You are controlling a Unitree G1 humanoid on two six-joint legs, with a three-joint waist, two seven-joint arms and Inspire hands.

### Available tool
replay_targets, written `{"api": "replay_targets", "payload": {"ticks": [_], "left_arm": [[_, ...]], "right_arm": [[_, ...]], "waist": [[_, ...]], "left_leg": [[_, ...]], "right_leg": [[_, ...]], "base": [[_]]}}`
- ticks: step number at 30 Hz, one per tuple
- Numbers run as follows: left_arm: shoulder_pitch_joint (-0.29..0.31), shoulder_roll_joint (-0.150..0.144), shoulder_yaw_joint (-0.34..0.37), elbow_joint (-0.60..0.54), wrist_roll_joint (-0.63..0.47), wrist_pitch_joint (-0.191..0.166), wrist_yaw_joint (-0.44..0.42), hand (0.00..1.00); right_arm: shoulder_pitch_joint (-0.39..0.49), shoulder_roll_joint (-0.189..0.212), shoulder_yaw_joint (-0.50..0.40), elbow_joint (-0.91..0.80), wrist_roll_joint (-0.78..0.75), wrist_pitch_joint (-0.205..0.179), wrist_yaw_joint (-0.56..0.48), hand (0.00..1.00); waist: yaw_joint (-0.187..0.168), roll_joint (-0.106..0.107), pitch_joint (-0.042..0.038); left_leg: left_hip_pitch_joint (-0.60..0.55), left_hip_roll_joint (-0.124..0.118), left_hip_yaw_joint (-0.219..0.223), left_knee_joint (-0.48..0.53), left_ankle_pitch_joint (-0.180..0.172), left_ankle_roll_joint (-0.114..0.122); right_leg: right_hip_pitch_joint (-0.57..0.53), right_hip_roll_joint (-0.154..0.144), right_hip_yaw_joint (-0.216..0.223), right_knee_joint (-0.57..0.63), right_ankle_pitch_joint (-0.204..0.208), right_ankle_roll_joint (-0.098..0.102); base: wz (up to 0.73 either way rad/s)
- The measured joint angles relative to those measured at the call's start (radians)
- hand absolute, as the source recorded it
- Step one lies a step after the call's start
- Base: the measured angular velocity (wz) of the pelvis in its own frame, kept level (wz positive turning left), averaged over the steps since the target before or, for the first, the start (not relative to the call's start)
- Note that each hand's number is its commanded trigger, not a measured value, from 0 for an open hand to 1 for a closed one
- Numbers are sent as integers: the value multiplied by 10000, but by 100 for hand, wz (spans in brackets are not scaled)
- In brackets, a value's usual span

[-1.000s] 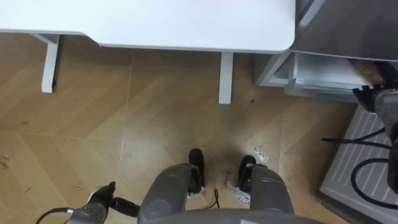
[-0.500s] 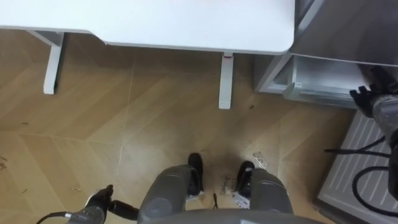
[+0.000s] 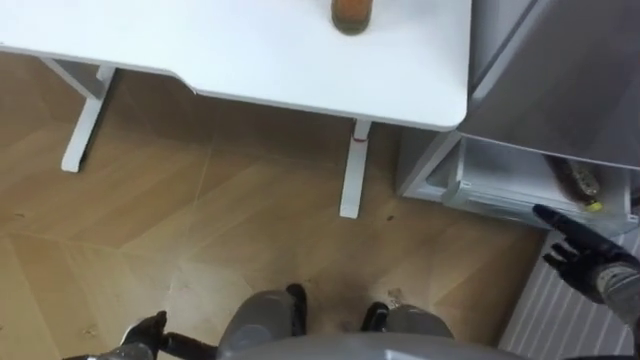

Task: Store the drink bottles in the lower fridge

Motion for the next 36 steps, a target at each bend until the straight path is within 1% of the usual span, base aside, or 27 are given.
{"api": "replay_targets", "payload": {"ticks": [2,3,4,5,6,7,9,10,11,12,13,14,15,16,18,19,21,24,26,27,29,30,33,36], "left_arm": [[141,15,84,-1,-60,17,4,0],[359,-17,276,-1,-129,5,-32,0],[388,-30,402,-5,-131,1,-60,0],[453,-39,582,-11,-124,-9,-76,0],[520,-58,825,-24,-96,-22,-67,0],[571,-74,953,-30,-83,-51,-62,0],[818,-212,1238,-41,-83,-139,62,0],[862,-287,1314,-46,-48,-148,139,0],[908,-428,1377,-67,85,-154,234,0],[939,-564,1399,-177,241,-159,319,0],[942,-632,1455,-237,266,-166,349,0],[927,-763,1581,-307,283,-206,431,0],[933,-853,1610,-402,283,-246,544,0],[917,-877,1612,-412,284,-282,590,0],[843,-914,1601,-402,262,-390,802,0],[809,-918,1601,-399,254,-393,848,0],[733,-937,1558,-390,219,-437,1053,0],[677,-944,1549,-383,211,-464,1187,0],[547,-1042,1549,-361,191,-469,1191,0],[471,-1111,1569,-300,184,-492,1191,0],[432,-1095,1582,-286,190,-511,1181,0],[425,-1115,1558,-287,191,-511,1177,0],[364,-1147,1551,-285,209,-499,1191,0],[375,-1213,1547,-285,206,-441,1226,0]], "right_arm": [[378,214,94,-5,13,149,196,0],[655,367,50,-30,55,167,316,0],[792,424,1,-58,67,189,355,0],[1034,542,-51,-97,127,212,413,0],[1291,684,-114,-195,104,210,465,0],[1434,761,-178,-283,94,208,487,0],[2070,1145,-322,-464,0,73,736,0],[2200,1233,-321,-466,-11,75,792,0],[2463,1408,-320,-474,-25,77,933,0],[2651,1577,-314,-484,-54,81,1059,0],[2735,1662,-314,-492,-80,80,1110,0],[2858,1813,-314,-500,-181,78,1179,0],[2922,1957,-317,-502,-403,65,1250,0],[2948,2026,-318,-494,-517,48,1284,0],[2993,2278,-126,-560,-1442,-76,1329,0],[2988,2327,-26,-590,-1666,-117,1327,0],[3001,2410,410,-763,-2681,-139,1288,0],[2991,2626,655,-921,-3728,-243,1052,0],[2917,2736,753,-949,-4100,-354,957,0],[2919,2768,754,-935,-4268,-433,916,0],[2858,2783,750,-940,-4629,-481,878,0],[2808,2786,741,-953,-4873,-549,849,0],[2797,2820,737,-1130,-5372,-580,635,0],[2794,2826,740,-1155,-5433,-579,470,0]], "waist": [[4,-66,15],[-4,-93,7],[-7,-117,-2],[-9,-145,-56],[-20,-187,-82],[-38,-226,-76],[-136,-285,-86],[-143,-301,-86],[-147,-328,-90],[-156,-391,-69],[-160,-400,-62],[-158,-405,-75],[-167,-414,-67],[-187,-418,-66],[-265,-450,-60],[-258,-457,-54],[-251,-480,-45],[-278,-540,2],[-277,-514,-32],[-284,-549,-17],[-291,-561,-12],[-311,-534,4],[-325,-464,4],[-320,-382,-18]], "left_leg": [[521,23,102,-290,-18,-35],[811,27,100,-452,-36,-62],[901,30,56,-479,-57,-85],[1036,48,3,-526,-96,-125],[1200,42,-5,-597,-106,-138],[1315,37,-6,-666,-106,-142],[1872,29,-7,-977,-145,-206],[2004,23,3,-1047,-152,-216],[2208,7,5,-1176,-165,-237],[2351,0,4,-1273,-177,-253],[2400,-1,1,-1325,-178,-257],[2488,-1,4,-1416,-183,-267],[2562,-1,8,-1477,-186,-278],[2598,0,9,-1483,-193,-290],[2763,12,20,-1623,-214,-324],[2783,13,20,-1637,-217,-329],[2994,4,25,-1790,-229,-348],[3146,18,8,-1869,-255,-379],[3177,16,15,-1898,-262,-383],[3247,9,2,-1941,-263,-382],[3297,19,-8,-1943,-285,-384],[3340,19,-13,-1942,-306,-387],[3365,35,-3,-1928,-339,-388],[3402,42,5,-1936,-340,-389]], "right_leg": [[441,118,22,-407,67,32],[785,188,4,-704,117,48],[922,229,-3,-825,137,52],[1113,285,-20,-1027,173,48],[1326,321,-65,-1201,196,51],[1432,329,-66,-1255,205,54],[2076,425,-91,-1751,245,94],[2211,433,-97,-1834,247,99],[2430,444,-111,-1924,247,108],[2542,445,-113,-1956,242,116],[2593,449,-119,-1989,241,118],[2670,470,-109,-2102,241,117],[2735,481,-92,-2136,240,118],[2765,490,-87,-2181,240,118],[2840,532,-29,-2261,242,116],[2859,538,8,-2273,242,116],[3001,577,200,-2430,248,119],[3077,604,337,-2454,248,120],[3106,607,348,-2470,247,120],[3147,609,370,-2476,247,122],[3243,626,426,-2471,247,121],[3302,627,432,-2464,247,122],[3322,642,436,-2439,248,120],[3343,648,470,-2419,251,118]], "base": [[-6],[-10],[0],[4],[4],[5],[0],[0],[0],[0],[0],[0],[-4],[-8],[-14],[-14],[-16],[-14],[-6],[-4],[-7],[-6],[-1],[0]]}}
